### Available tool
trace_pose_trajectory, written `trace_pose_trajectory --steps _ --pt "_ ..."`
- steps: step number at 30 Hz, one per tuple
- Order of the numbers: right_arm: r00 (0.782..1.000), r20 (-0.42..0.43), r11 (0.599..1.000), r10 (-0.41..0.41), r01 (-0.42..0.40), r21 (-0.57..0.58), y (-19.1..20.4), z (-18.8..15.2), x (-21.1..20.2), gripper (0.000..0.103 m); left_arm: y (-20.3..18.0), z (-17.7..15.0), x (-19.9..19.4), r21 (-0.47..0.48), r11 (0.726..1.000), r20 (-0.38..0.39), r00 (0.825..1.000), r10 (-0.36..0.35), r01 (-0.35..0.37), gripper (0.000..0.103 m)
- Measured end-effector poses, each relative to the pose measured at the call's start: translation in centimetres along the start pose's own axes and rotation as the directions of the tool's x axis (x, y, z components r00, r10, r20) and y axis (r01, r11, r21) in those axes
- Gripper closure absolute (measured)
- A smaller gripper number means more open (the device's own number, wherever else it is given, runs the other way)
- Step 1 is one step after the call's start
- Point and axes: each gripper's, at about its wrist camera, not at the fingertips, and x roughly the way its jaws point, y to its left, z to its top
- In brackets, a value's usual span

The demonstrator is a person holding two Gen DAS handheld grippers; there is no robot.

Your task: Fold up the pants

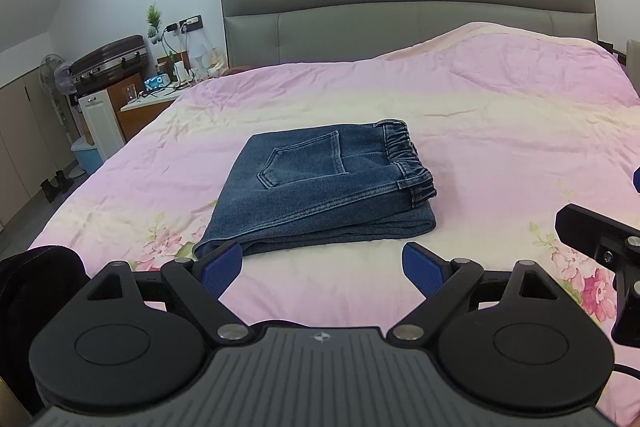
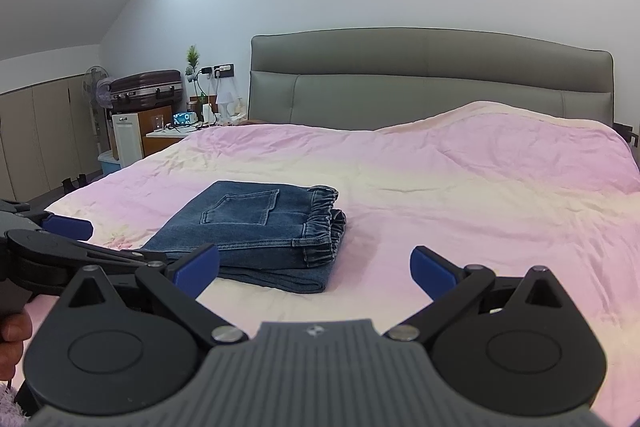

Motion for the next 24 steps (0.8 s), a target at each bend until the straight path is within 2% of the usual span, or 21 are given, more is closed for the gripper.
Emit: trace_pose_trajectory --steps 24 --pt "1.000 0.006 1.000 0.002 -0.002 0.005 0.05 -0.20 -0.12 0.005 -0.19 0.19 -0.52 -0.010 1.000 0.009 1.000 0.002 -0.002 0.000"
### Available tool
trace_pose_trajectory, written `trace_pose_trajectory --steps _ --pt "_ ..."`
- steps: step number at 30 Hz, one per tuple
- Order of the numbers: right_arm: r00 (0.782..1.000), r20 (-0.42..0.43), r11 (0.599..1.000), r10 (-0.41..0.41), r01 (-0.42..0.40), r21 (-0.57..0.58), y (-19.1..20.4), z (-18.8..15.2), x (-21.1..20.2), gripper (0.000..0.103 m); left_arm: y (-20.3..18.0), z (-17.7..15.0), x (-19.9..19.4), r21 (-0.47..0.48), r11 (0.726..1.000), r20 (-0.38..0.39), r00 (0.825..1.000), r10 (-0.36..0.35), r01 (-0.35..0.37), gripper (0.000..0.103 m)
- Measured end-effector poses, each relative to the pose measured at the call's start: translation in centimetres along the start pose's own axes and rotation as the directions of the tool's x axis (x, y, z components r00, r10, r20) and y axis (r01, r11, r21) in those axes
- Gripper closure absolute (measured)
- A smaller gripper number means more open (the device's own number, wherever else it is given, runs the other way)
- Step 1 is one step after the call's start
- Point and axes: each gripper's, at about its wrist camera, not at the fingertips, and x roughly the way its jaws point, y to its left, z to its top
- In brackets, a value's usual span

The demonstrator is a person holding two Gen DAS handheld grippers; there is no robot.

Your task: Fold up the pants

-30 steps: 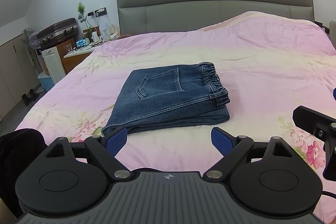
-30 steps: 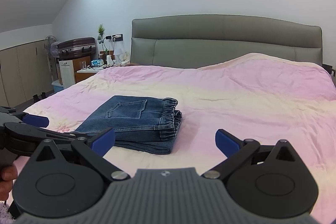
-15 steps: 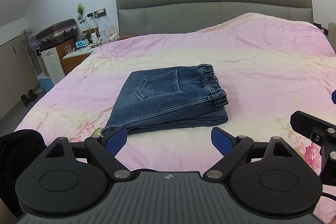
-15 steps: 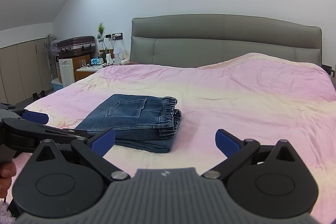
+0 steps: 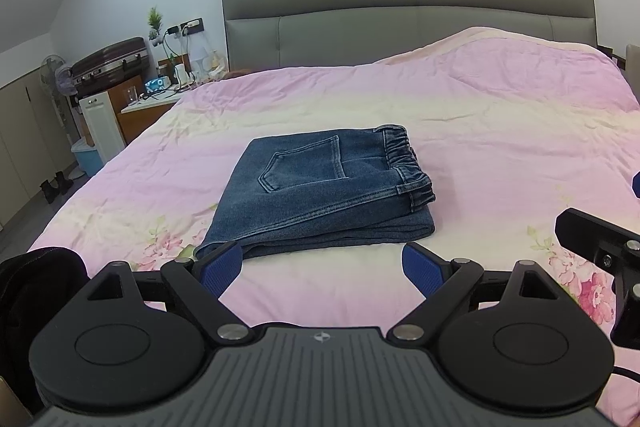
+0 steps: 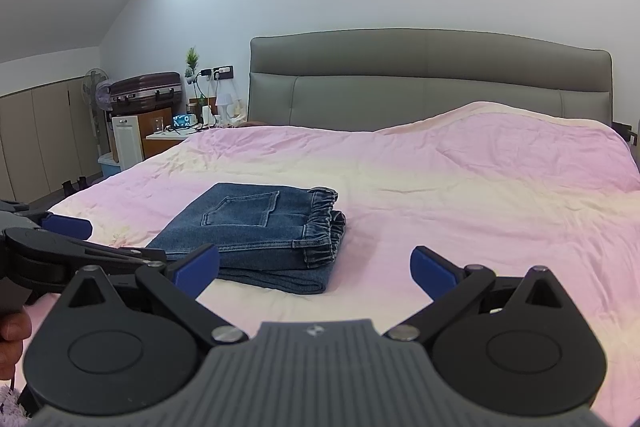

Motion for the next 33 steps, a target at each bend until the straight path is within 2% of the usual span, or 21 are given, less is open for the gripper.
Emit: trace_pose_trajectory --steps 33 --pt "1.000 -0.012 1.000 0.002 -0.002 0.024 -0.35 0.23 -0.15 0.005 -0.23 0.30 -0.55 0.000 1.000 0.009 1.000 0.011 -0.011 0.000"
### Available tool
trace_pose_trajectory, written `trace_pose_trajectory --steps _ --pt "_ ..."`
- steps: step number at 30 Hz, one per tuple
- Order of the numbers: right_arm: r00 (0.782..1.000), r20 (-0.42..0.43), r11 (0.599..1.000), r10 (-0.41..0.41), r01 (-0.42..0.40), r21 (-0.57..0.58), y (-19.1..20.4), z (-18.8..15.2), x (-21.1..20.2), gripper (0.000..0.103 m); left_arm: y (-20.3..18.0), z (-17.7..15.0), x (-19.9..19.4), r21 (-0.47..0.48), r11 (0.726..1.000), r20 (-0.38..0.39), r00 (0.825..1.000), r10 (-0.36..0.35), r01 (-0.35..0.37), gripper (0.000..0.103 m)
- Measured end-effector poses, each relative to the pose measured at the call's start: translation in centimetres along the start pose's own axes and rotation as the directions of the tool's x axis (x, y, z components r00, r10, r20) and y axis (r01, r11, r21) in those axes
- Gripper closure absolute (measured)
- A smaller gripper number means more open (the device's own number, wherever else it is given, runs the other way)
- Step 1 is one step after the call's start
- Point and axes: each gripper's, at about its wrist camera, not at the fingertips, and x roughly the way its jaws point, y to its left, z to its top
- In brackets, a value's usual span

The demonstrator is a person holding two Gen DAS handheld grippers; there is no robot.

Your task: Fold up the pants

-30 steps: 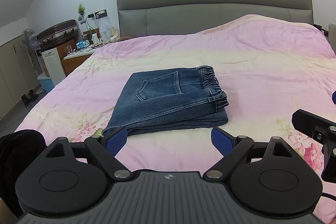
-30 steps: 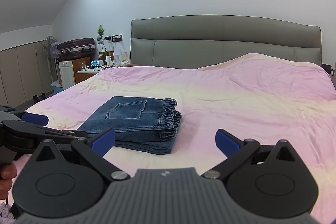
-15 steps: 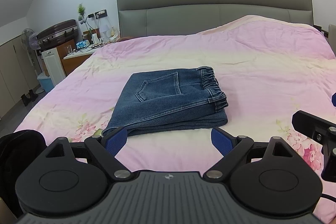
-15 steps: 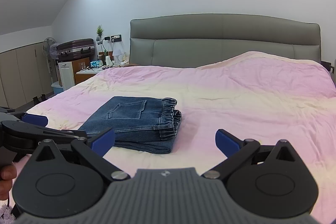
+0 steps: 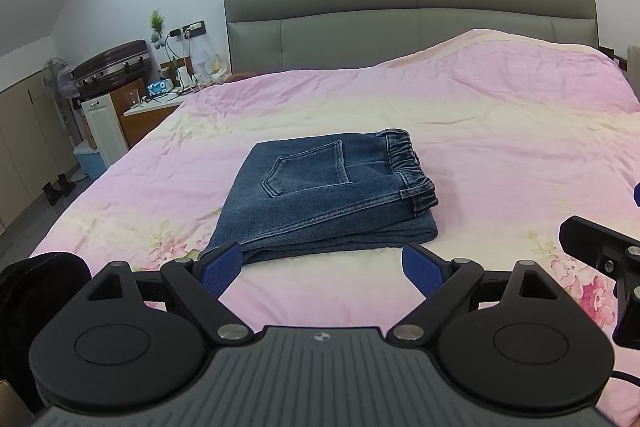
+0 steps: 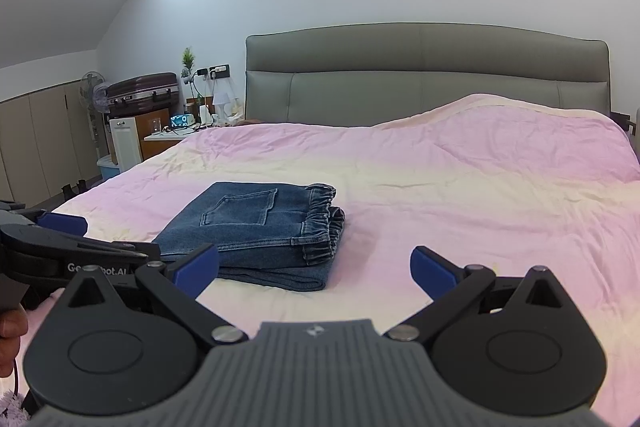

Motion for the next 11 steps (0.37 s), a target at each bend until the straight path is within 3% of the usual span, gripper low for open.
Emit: trace_pose_trajectory --steps 11 --pt "1.000 -0.002 1.000 0.000 0.000 0.001 0.02 0.04 -0.01 0.005 0.23 -0.11 -0.27 -0.011 1.000 -0.001 1.000 -0.004 0.004 0.000"
